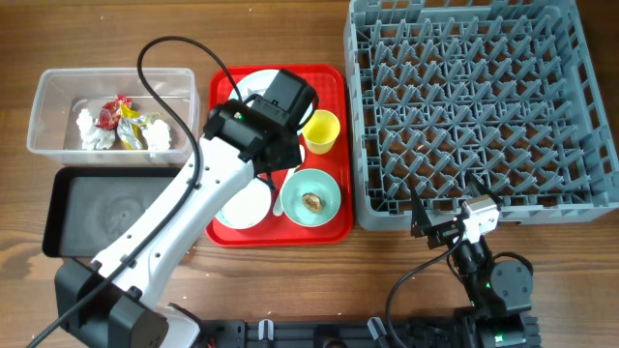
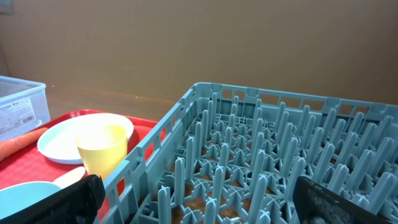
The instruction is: Sort waste into correct bins and load items into the dishwasher rack
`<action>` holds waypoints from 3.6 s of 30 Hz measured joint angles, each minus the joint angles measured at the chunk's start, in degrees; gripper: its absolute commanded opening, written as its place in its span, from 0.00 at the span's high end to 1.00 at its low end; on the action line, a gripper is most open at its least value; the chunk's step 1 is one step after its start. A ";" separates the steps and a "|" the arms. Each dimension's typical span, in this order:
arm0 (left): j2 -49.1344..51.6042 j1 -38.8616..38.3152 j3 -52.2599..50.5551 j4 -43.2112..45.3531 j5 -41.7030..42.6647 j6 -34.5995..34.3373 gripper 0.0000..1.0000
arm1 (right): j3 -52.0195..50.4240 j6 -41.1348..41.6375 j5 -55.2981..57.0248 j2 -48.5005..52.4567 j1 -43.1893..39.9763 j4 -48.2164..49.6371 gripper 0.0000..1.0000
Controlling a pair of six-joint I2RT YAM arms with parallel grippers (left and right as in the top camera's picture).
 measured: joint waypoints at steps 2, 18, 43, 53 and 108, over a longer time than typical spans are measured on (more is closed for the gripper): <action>0.00 0.00 -1.68 1.57 -0.20 -0.04 0.57 | 0.00 0.00 0.00 0.00 0.00 0.00 0.00; 0.00 3.61 -7.78 7.63 -1.60 -1.55 0.52 | 0.00 0.00 0.00 0.00 0.00 0.00 0.00; 0.00 2.12 -15.45 12.41 0.17 -4.61 0.60 | 0.00 0.00 0.00 0.00 0.00 0.00 0.00; 0.02 2.14 -24.72 21.22 0.22 -10.40 0.66 | 0.00 0.00 0.00 0.00 0.00 0.00 0.00; 0.02 2.14 -31.06 27.34 3.65 -13.97 0.78 | 0.00 0.00 0.00 -0.02 0.00 0.00 0.00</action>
